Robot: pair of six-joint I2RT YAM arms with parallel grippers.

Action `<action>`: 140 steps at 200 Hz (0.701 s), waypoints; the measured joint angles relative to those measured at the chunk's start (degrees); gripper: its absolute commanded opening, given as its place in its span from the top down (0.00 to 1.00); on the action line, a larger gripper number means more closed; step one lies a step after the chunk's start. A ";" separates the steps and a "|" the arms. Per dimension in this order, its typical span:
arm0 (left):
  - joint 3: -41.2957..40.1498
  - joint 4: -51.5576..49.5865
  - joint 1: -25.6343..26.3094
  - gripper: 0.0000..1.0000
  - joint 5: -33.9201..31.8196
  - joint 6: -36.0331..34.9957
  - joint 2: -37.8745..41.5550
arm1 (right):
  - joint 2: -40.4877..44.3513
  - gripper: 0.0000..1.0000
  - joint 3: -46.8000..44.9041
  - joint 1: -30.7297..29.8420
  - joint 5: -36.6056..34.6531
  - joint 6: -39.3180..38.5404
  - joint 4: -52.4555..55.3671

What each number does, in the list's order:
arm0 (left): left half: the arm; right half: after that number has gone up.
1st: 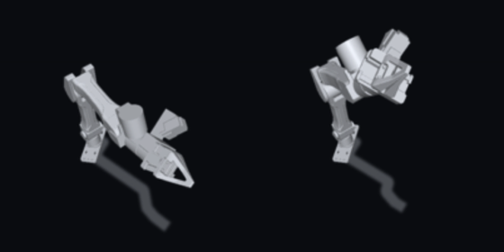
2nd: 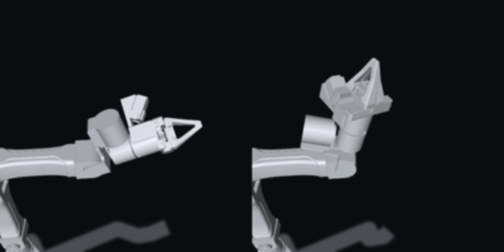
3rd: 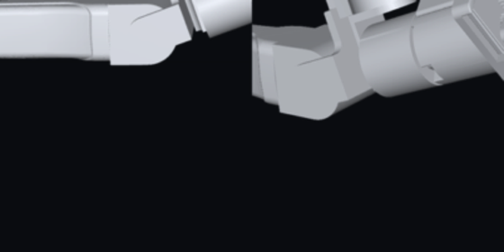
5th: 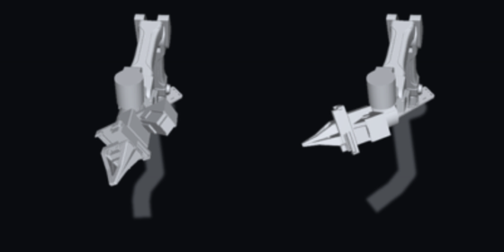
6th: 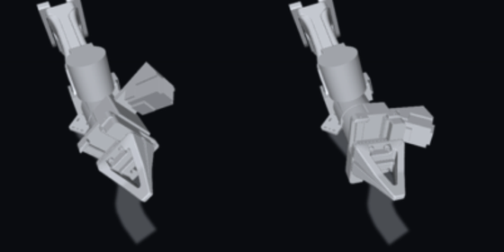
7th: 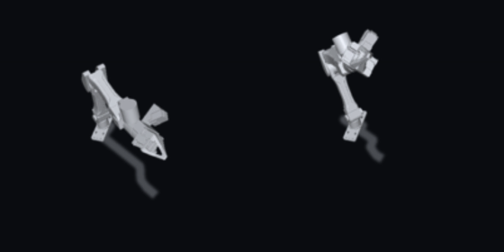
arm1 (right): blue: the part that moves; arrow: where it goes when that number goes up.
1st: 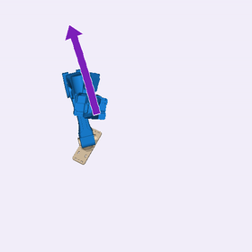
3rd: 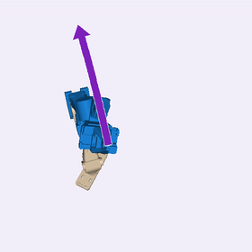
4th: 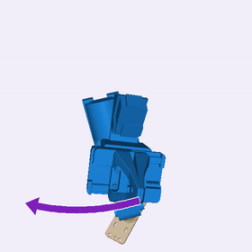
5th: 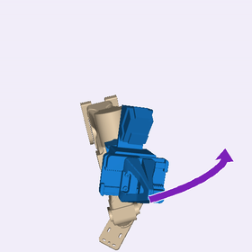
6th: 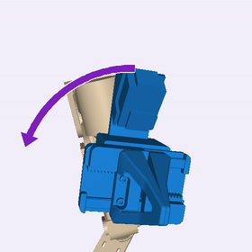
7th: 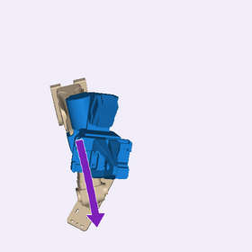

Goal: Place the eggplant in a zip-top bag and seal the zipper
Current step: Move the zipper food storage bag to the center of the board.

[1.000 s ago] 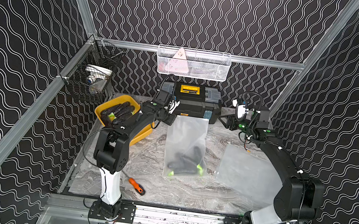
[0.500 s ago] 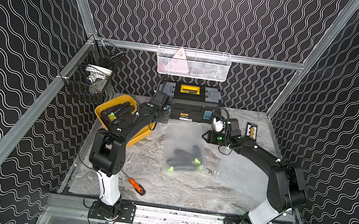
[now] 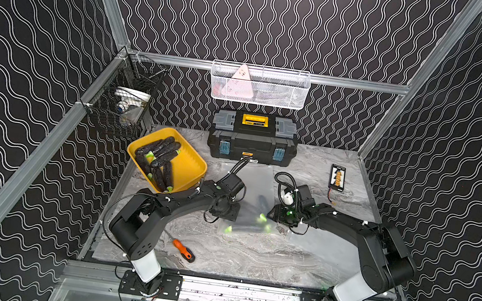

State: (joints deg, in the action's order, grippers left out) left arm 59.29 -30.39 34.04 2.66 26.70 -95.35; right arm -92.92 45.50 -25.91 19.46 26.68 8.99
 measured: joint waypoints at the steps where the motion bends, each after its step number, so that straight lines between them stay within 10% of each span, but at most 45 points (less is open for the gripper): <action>1: -0.07 0.11 0.00 0.43 -0.11 0.04 0.04 | 0.00 0.48 -0.04 -0.07 0.02 0.09 -0.11; 140: 2.03 3.87 -12.81 0.43 -6.49 3.37 -2.64 | -10.80 0.45 9.73 -3.41 4.20 7.52 -10.40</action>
State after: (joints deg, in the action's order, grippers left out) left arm 61.32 -26.52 21.23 -3.84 30.06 -98.00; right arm -103.72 55.22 -29.32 23.66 34.20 -1.41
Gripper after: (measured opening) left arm 0.569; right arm 0.550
